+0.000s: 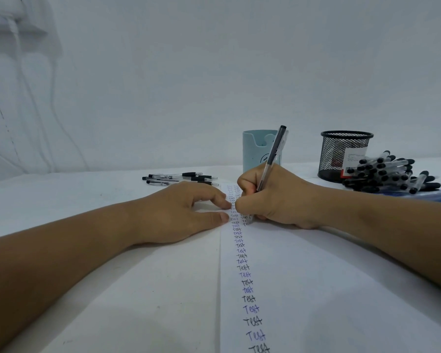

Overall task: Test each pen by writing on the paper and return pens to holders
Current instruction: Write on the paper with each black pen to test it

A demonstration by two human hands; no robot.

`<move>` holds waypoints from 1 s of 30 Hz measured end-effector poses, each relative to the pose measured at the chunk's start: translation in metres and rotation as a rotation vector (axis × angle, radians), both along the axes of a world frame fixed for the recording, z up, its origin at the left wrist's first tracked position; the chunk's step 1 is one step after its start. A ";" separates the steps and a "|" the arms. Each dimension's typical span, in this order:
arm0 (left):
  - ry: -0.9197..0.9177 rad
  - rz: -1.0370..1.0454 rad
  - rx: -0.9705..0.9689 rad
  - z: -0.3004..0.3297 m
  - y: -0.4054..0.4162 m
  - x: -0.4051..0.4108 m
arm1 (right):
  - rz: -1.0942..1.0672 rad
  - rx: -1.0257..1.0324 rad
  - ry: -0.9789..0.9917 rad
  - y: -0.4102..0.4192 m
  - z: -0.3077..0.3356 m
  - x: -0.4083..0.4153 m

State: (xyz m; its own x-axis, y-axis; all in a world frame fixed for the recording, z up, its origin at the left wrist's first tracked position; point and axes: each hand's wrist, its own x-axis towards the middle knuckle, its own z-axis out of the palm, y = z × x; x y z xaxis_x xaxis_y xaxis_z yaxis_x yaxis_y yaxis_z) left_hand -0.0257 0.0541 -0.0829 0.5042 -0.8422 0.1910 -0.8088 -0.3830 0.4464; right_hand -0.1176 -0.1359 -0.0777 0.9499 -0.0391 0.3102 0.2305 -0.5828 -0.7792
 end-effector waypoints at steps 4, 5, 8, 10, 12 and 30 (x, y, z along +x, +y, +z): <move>-0.003 0.009 -0.006 -0.001 0.000 -0.001 | 0.002 0.019 -0.009 -0.003 -0.001 0.001; -0.004 0.007 -0.008 -0.001 0.000 0.000 | 0.001 0.024 -0.013 -0.004 -0.001 0.001; 0.001 0.003 -0.009 0.000 0.001 0.000 | -0.008 0.017 -0.029 -0.004 -0.001 0.001; -0.001 0.002 -0.006 0.000 0.001 0.002 | 0.000 -0.015 -0.042 -0.004 0.000 0.002; -0.007 0.005 -0.004 -0.001 0.001 0.002 | 0.009 -0.032 -0.046 -0.005 0.000 0.003; -0.031 0.009 0.014 0.000 0.001 -0.001 | 0.019 -0.057 -0.043 -0.005 0.000 0.001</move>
